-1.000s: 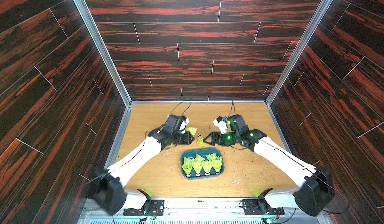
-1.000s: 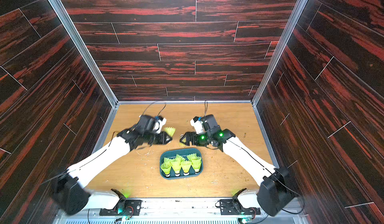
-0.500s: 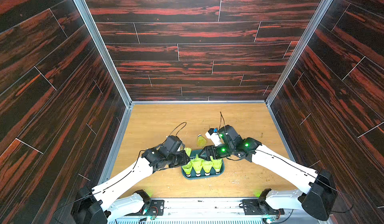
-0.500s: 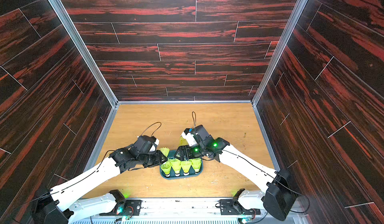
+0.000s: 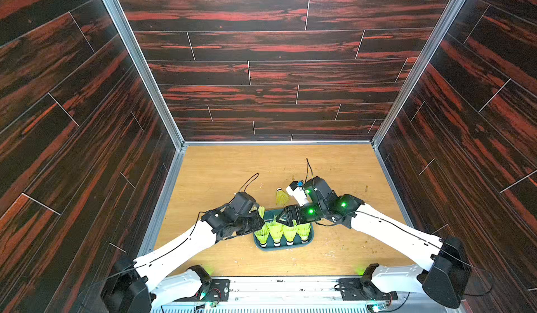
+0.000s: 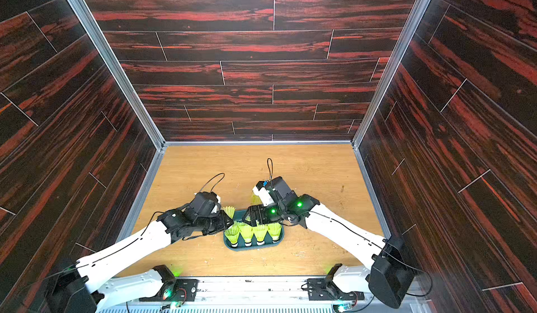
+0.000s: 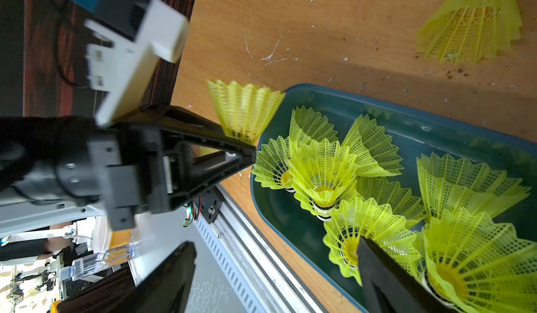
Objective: Put the shuttlecocks into the storage box
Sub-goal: Place the shuttlecock in the storage box.
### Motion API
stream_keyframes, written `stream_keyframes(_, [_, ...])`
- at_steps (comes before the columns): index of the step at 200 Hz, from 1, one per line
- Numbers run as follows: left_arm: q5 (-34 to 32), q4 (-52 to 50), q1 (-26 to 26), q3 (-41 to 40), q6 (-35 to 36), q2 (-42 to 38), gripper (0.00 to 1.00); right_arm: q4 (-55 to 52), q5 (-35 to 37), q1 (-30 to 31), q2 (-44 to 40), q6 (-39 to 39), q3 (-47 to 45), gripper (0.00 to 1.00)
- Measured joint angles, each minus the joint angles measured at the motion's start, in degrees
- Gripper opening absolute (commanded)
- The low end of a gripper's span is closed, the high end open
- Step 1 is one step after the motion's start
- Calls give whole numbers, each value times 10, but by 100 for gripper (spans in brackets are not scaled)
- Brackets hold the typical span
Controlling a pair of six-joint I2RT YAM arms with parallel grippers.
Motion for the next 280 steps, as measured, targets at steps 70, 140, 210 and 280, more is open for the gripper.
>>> stream_keyframes(70, [-4, 16, -11, -36, -12, 7, 11, 4, 3, 0, 0, 0, -4, 91])
stream_keyframes(140, [-13, 7, -13, -36, -14, 5, 45, 5, 7, 0, 0, 2, -8, 91])
stream_keyframes(210, [-52, -89, -14, 17, -10, -42, 68, -6, 39, 0, 4, 0, -1, 92])
stream_keyframes(280, [-141, -160, -14, 95, 28, -81, 83, -60, 148, -23, 54, -13, 91, 84])
